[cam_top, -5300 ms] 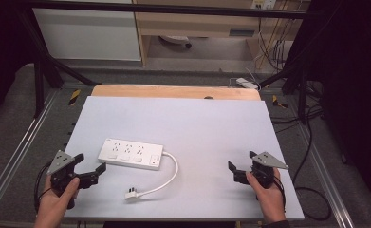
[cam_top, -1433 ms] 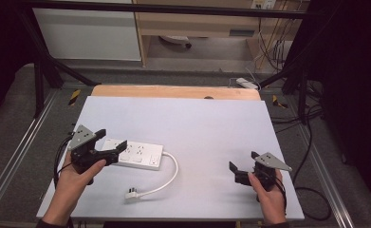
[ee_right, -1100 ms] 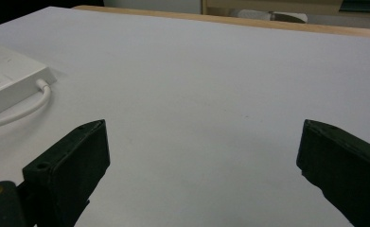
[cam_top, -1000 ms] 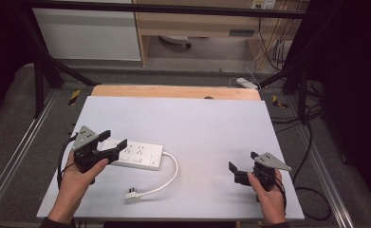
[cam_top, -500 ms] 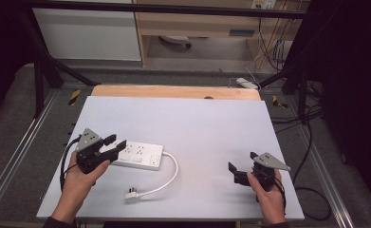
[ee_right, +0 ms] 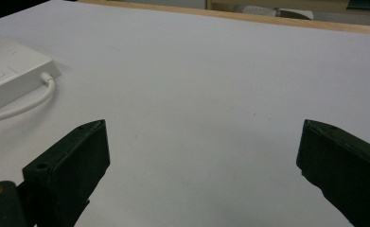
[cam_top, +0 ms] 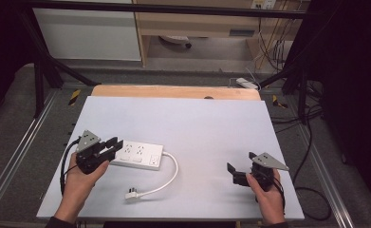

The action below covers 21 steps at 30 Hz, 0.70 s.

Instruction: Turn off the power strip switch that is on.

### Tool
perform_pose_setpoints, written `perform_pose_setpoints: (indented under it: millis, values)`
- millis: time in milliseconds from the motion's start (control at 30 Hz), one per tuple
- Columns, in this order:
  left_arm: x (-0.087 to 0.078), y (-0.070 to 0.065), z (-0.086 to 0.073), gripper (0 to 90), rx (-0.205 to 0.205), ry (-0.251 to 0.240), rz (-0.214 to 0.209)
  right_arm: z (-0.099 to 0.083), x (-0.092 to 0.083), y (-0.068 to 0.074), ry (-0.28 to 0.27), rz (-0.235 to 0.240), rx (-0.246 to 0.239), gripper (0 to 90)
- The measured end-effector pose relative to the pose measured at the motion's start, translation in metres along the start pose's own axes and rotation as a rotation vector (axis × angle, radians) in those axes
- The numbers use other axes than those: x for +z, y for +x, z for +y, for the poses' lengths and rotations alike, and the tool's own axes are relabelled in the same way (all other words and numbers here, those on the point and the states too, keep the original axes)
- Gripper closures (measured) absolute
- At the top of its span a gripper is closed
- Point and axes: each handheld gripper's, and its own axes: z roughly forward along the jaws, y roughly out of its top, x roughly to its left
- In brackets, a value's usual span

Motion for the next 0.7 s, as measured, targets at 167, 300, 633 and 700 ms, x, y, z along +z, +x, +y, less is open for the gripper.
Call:
perform_pose_setpoints:
  millis: [167, 300, 633, 700]
  values:
    - [0.0007, 0.0010, -0.0023, 74.7, -0.003, 0.005, -0.012, 0.0000, -0.0001, -0.0002, 0.000, 0.001, 0.001, 3.8]
    - [0.0004, 0.0001, -0.0029, 81.6, 0.002, 0.004, -0.028, 0.0000, -0.0001, -0.0002, 0.000, 0.001, 0.000, 3.7]
    - [0.0019, -0.0015, -0.0061, 86.7, 0.013, 0.021, -0.030, 0.0000, -0.0004, -0.0003, 0.000, 0.001, 0.001, 3.7]
    - [0.0023, -0.0017, -0.0069, 87.6, 0.012, 0.024, -0.031, 0.0000, -0.0004, -0.0004, -0.001, 0.001, 0.000, 3.7]
